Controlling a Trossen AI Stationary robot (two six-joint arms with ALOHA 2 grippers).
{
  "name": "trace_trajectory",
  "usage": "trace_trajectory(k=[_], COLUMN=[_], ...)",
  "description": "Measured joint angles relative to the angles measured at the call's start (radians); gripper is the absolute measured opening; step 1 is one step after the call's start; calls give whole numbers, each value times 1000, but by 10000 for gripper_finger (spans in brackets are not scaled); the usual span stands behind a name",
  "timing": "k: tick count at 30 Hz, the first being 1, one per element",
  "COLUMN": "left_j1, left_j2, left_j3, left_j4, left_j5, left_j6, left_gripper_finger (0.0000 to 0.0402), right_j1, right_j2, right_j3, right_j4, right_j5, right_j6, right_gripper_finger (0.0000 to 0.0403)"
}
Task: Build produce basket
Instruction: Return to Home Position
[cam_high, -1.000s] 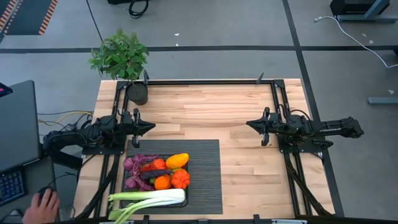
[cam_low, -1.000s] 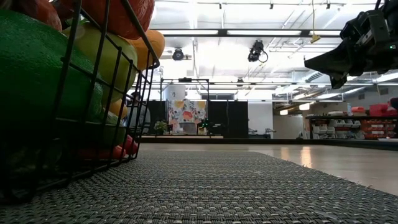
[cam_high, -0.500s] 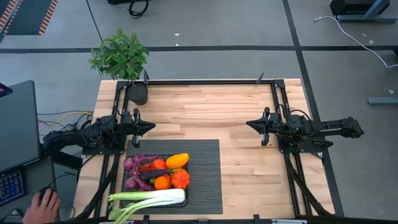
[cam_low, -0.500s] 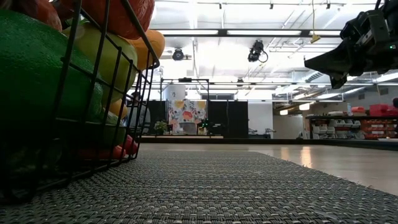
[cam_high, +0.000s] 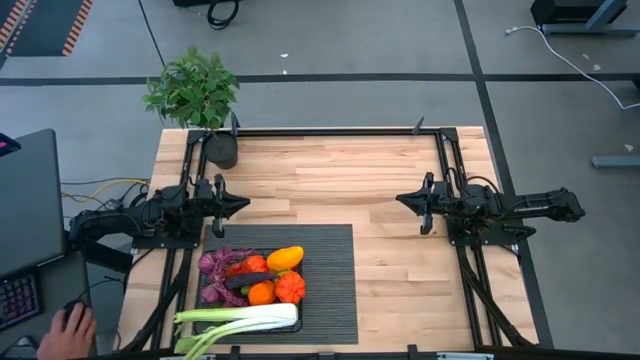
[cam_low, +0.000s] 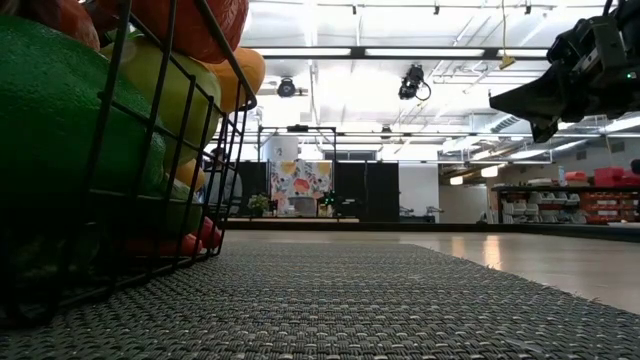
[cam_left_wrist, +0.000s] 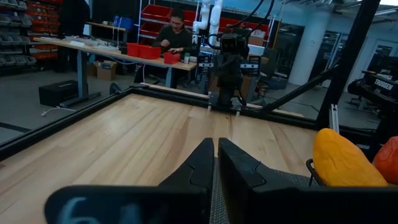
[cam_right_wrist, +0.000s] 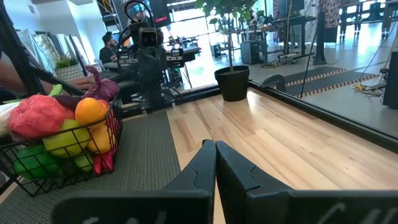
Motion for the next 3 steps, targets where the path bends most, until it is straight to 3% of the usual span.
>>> trace_trajectory(k=[3], left_j1=[0], left_j2=[0], left_j3=[0], left_j4=[0], left_j5=[0], left_j6=[0], left_gripper_finger=[25], right_j1=[0], right_j2=[0], right_j3=[0], right_j4=[0], right_j5=[0], right_j6=[0], right_gripper_finger=[16])
